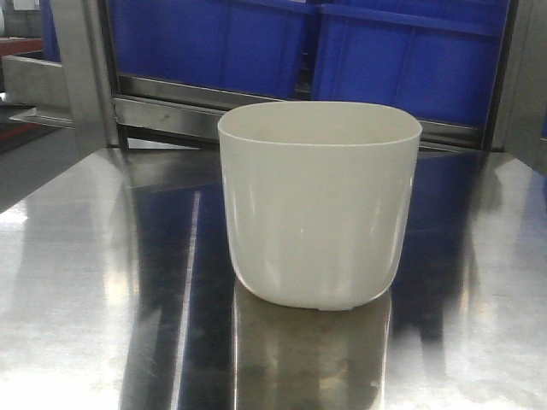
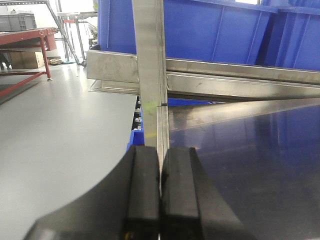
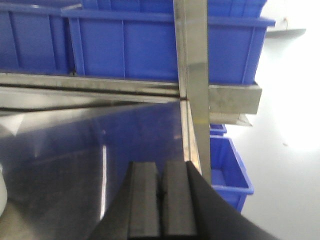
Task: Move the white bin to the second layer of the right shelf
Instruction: 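Move the right gripper toward the white bin's rim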
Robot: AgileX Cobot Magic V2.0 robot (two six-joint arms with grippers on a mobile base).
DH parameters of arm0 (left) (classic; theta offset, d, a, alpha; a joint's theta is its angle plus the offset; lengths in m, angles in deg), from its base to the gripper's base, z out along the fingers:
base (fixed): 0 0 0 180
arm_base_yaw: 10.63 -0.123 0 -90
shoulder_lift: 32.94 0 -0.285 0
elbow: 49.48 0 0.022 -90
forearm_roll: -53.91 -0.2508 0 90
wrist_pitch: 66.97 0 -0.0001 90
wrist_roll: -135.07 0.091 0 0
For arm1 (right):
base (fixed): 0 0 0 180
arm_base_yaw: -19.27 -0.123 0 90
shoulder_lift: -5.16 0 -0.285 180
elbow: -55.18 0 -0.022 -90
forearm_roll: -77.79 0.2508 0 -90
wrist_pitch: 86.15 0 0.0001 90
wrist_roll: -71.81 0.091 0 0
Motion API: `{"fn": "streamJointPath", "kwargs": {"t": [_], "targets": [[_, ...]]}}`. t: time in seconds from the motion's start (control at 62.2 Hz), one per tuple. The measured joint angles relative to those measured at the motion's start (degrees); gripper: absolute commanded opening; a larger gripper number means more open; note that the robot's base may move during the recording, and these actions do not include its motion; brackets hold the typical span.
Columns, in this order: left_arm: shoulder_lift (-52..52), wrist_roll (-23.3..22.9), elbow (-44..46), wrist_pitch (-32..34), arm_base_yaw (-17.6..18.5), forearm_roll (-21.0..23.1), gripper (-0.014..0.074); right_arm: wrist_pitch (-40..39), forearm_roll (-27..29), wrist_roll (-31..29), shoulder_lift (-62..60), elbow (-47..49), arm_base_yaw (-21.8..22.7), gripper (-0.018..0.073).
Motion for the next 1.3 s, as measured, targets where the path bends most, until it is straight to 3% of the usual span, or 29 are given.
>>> {"fn": "streamJointPath", "kwargs": {"t": [0.338,0.692,0.836,1.029,1.206,1.303], "targets": [[0.0,0.0,0.0,0.0,0.0,0.0,0.0085,-11.26,0.0,0.7,4.79,2.46,0.0,0.005],[0.0,0.0,0.0,0.0,0.0,0.0,0.0085,-11.49,0.0,6.2,22.52,18.69,0.0,0.005],[0.0,0.0,0.0,0.0,0.0,0.0,0.0085,-4.13,0.0,7.25,32.14,28.4,-0.22,0.005],[0.0,0.0,0.0,0.0,0.0,0.0,0.0085,12.17,0.0,7.52,48.71,41.22,-2.68,0.005],[0.0,0.0,0.0,0.0,0.0,0.0,0.0085,31.06,0.0,7.56,63.31,55.23,-7.03,0.005],[0.0,0.0,0.0,0.0,0.0,0.0,0.0085,36.54,0.0,7.56,69.16,61.19,-10.35,0.0051]]}}
